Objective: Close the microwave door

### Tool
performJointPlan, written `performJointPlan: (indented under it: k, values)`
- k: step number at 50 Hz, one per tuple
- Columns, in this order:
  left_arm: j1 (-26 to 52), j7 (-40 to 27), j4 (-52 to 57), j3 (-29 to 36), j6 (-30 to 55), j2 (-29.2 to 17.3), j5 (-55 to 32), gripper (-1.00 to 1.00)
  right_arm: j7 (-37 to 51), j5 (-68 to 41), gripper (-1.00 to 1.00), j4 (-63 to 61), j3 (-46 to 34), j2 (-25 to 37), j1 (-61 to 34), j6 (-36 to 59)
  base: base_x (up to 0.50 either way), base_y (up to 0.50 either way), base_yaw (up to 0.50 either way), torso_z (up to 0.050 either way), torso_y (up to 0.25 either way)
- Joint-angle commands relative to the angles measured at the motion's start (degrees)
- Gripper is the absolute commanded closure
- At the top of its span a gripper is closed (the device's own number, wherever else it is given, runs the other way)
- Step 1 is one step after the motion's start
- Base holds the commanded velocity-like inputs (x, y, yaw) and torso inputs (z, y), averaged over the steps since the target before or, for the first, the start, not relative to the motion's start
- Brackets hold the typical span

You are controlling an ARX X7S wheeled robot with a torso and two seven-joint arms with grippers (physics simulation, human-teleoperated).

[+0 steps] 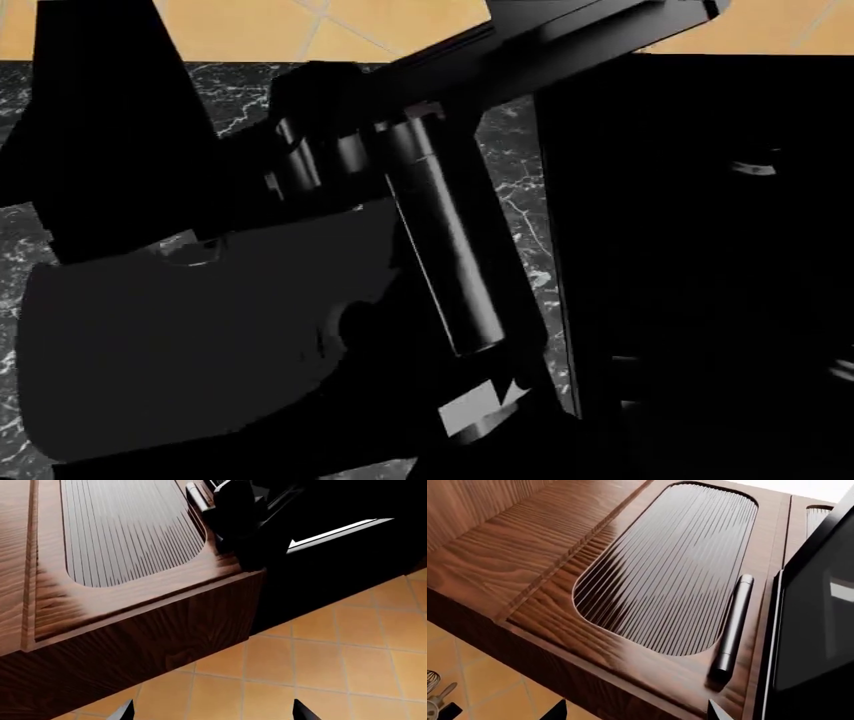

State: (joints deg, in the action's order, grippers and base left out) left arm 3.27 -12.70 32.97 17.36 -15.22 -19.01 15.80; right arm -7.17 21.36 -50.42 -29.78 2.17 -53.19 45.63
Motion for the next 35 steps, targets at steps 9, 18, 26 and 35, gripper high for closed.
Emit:
performJointPlan:
  k: [9,18,26,35]
  values:
    - [-0.23,-0.64,0.27,0.51,-0.14,-0.14,0.42,-1.00,-0.57,-1.25,-1.00,0.27,-0.81,0.96,-8.66,6.26,0.00,0.00,0.00,0.000,0.000]
    - [0.17,-0.44,0.55,0.72,0.37,-0.29,0.42,-1.00,-1.92,-1.37,-1.00,1.64,0.09,1.43,-15.08,9.59,0.00,0.00,0.00,0.000,0.000]
    - [0.33,-0.52,0.70,0.76,0.59,-0.42,0.19,-1.00,-1.69,-2.54,-1.00,3.10,1.78,1.46,-17.74,10.11,0.00,0.00,0.00,0.000,0.000]
    - [0.96,-0.50,0.28,0.93,0.76,-0.52,-0.16,-1.00,-1.66,-3.74,-1.00,5.91,2.64,1.76,-21.67,9.94,0.00,0.00,0.00,0.000,0.000]
